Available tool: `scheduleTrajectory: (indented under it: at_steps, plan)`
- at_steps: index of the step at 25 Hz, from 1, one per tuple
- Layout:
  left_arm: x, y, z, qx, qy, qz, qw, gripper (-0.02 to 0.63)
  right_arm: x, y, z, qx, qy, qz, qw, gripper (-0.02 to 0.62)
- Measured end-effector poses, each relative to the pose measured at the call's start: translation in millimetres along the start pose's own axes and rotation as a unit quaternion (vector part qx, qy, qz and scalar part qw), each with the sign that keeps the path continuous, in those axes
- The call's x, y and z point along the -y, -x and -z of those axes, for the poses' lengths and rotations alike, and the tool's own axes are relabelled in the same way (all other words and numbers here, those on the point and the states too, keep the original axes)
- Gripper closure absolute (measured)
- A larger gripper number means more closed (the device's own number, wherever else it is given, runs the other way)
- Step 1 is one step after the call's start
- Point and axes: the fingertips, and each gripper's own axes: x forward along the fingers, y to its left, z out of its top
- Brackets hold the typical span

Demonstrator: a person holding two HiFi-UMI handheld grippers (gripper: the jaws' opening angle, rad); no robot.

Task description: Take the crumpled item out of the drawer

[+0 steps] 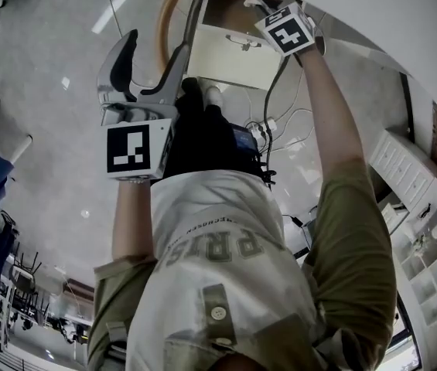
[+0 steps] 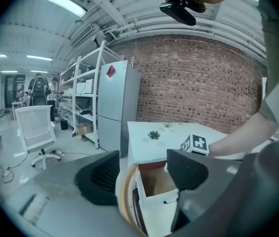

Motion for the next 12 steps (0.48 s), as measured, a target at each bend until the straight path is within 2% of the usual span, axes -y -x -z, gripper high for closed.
scheduleTrajectory:
  at_steps: [7,12]
  plan:
    - [1.4,23.3,-46.9,0.045,-0.04,0.012,0.9981,0.291,-6.3,105.6,-32.3,0.088,-0.045,0.048,0.994,0.535]
    - [1.9,36.5,-71.6,0.068,-0.04,0.005,0.9968,0.291,-9.6,175.7,-40.4,0.167,-0.118,0.085,0.975,0.534]
